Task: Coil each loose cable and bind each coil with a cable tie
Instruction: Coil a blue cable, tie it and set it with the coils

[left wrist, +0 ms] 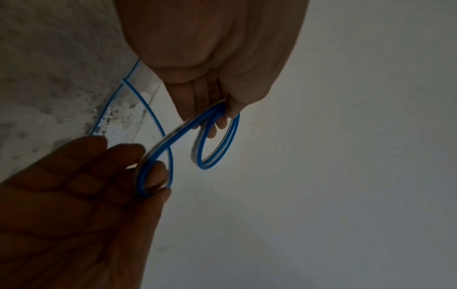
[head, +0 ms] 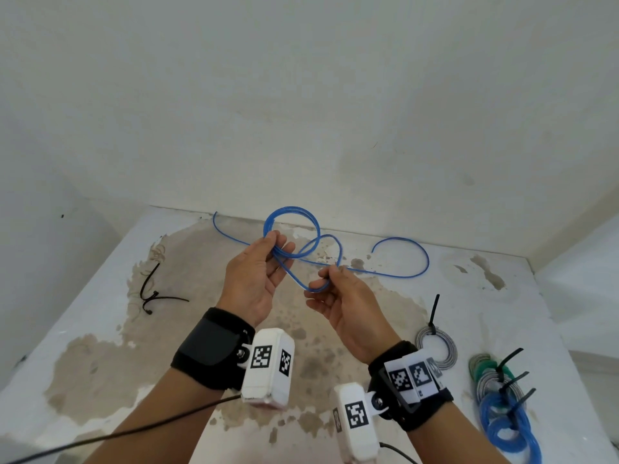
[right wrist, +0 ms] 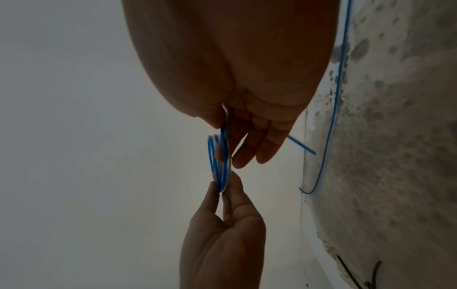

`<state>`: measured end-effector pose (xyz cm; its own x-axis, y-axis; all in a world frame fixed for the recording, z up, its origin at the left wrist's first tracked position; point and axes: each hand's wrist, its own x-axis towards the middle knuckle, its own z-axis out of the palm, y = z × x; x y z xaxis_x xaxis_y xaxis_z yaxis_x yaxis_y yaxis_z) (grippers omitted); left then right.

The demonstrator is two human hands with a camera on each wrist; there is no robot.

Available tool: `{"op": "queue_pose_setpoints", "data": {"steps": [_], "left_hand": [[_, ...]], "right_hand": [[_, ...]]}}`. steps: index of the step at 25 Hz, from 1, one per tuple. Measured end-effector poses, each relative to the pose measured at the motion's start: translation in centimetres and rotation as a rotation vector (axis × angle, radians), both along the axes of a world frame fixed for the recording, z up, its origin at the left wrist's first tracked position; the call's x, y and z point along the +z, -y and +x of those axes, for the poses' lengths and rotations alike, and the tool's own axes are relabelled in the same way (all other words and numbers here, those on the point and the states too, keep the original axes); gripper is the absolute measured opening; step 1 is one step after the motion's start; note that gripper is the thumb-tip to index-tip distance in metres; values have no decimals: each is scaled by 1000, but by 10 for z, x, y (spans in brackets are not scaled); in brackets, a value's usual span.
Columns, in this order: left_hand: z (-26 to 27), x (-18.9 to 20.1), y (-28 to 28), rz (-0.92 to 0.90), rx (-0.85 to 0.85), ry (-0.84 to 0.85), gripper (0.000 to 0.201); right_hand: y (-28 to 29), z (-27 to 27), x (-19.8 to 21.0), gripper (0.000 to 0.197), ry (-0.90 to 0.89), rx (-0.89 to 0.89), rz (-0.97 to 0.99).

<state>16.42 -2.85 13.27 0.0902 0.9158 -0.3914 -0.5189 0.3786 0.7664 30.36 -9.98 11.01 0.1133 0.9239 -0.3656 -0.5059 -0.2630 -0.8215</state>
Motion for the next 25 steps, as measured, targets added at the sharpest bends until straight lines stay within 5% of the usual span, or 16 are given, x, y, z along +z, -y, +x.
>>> {"op": "queue_pose_setpoints", "data": {"steps": [5, 9, 25], "left_hand": [[-9, -1, 8, 40, -221, -109, 19], [-21, 3, 10, 53, -319, -147, 19], [-35, -1, 26, 133, -308, -336, 18]], "right_hand": [[-5, 12, 10, 39, 174, -12, -4], [-3, 18, 10, 30, 289, -7, 24], [7, -7, -4, 26, 600, -115, 33]]}}
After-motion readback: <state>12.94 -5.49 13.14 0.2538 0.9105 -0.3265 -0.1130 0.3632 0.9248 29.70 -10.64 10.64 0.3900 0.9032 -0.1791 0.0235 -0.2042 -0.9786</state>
